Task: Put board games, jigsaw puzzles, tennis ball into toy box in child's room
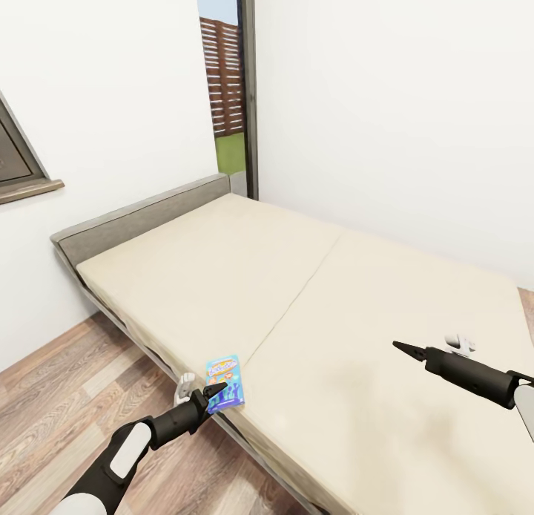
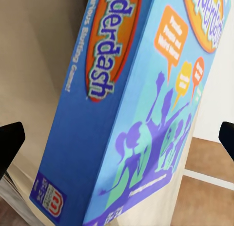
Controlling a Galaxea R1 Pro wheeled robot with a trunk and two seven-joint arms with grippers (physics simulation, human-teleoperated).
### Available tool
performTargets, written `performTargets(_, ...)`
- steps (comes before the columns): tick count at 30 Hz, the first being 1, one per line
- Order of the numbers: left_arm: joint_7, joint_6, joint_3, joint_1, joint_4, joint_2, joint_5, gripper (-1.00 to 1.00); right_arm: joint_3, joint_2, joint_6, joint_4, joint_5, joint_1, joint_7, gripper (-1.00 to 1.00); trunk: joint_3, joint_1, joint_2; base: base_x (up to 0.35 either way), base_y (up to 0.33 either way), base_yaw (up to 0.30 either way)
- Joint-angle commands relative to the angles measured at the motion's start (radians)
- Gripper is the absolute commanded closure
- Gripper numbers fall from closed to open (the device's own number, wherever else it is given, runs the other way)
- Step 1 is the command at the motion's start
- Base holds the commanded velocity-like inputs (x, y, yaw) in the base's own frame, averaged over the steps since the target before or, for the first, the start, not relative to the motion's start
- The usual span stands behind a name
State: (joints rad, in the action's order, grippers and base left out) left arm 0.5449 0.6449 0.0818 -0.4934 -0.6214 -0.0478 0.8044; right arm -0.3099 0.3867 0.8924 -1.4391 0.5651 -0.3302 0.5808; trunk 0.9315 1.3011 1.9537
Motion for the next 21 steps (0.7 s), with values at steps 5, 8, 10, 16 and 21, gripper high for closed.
performTargets(5, 0.001, 0.007, 0.003, 0.0, 0.0, 0.0, 0.003, -1.0, -0.001, 0.0, 0.006, 0.0, -0.001, -0.001, 0.003, -1.0, 0.001, 0.0, 0.0, 0.0, 0.0, -0.002)
performTargets(8, 0.001, 0.007, 0.003, 0.0, 0.0, 0.0, 0.003, -1.0, -0.001, 0.0, 0.006, 0.0, -0.001, -0.001, 0.004, -1.0, 0.001, 0.0, 0.0, 0.0, 0.0, -0.001)
performTargets(10, 0.001, 0.007, 0.003, 0.0, 0.0, 0.0, 0.003, -1.0, -0.001, 0.0, 0.006, 0.0, -0.001, -0.001, 0.004, -1.0, 0.001, 0.0, 0.0, 0.0, 0.0, -0.001)
performTargets(16, 0.001, 0.007, 0.003, 0.0, 0.0, 0.0, 0.003, 1.0, -0.001, 0.0, 0.006, 0.0, -0.001, -0.001, 0.004, -1.0, 0.001, 0.0, 0.0, 0.0, 0.0, 0.0)
performTargets(21, 0.001, 0.007, 0.003, 0.0, -0.001, 0.0, 0.003, 1.0, -0.001, 0.0, 0.006, 0.0, -0.001, -0.001, 0.004, -1.0, 0.001, 0.0, 0.0, 0.0, 0.0, 0.0)
